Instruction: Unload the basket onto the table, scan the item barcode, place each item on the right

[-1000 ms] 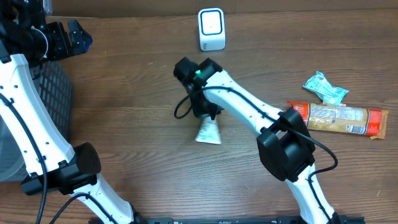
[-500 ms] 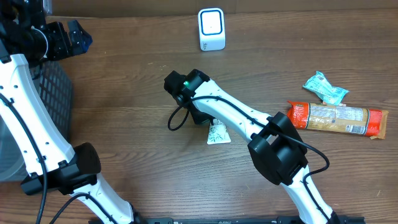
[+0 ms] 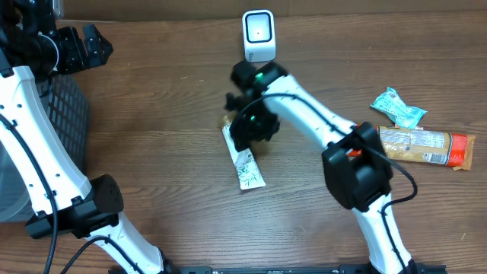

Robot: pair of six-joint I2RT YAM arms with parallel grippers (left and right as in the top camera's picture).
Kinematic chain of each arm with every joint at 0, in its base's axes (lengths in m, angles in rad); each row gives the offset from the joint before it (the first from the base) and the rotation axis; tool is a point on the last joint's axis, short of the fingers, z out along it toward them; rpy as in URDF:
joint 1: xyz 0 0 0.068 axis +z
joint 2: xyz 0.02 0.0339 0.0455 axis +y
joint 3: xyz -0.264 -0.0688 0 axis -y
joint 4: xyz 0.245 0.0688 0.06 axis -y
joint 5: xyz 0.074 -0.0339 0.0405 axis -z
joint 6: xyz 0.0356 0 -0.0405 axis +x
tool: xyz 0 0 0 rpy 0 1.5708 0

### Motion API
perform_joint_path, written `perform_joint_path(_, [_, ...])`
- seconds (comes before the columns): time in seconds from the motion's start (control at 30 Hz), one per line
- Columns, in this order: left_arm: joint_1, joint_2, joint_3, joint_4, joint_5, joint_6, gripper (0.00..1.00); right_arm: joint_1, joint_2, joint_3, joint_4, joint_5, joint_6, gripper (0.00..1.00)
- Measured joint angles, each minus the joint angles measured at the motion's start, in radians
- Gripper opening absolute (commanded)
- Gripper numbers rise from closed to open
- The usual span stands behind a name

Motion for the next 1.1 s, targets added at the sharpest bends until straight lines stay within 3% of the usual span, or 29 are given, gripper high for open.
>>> perform_joint_path(0.2, [0.000,0.000,0.000,0.000,0.000,0.000,1.00,-0.087,0.000,0.008,-0.017,-0.011,-0.016,0.84])
perform_joint_path(0.33, [0.000,0.000,0.000,0.000,0.000,0.000,1.00,-0.028,0.000,0.034,0.013,0.114,0.040,0.89])
perform_joint_path(0.43, [0.000,0.000,0.000,0.000,0.000,0.000,0.99,0.068,0.000,0.038,0.051,0.238,0.115,1.00])
perform_joint_path(0.63, [0.000,0.000,0.000,0.000,0.000,0.000,1.00,0.241,0.000,0.039,0.122,0.465,0.280,1.00])
perform_joint_path(0.87, [0.000,0.000,0.000,0.000,0.000,0.000,1.00,0.287,0.000,-0.026,0.278,0.664,0.359,1.00])
perform_joint_path(1.1, [0.000,0.000,0.000,0.000,0.000,0.000,1.00,0.298,0.000,-0.109,0.347,0.763,0.351,0.58])
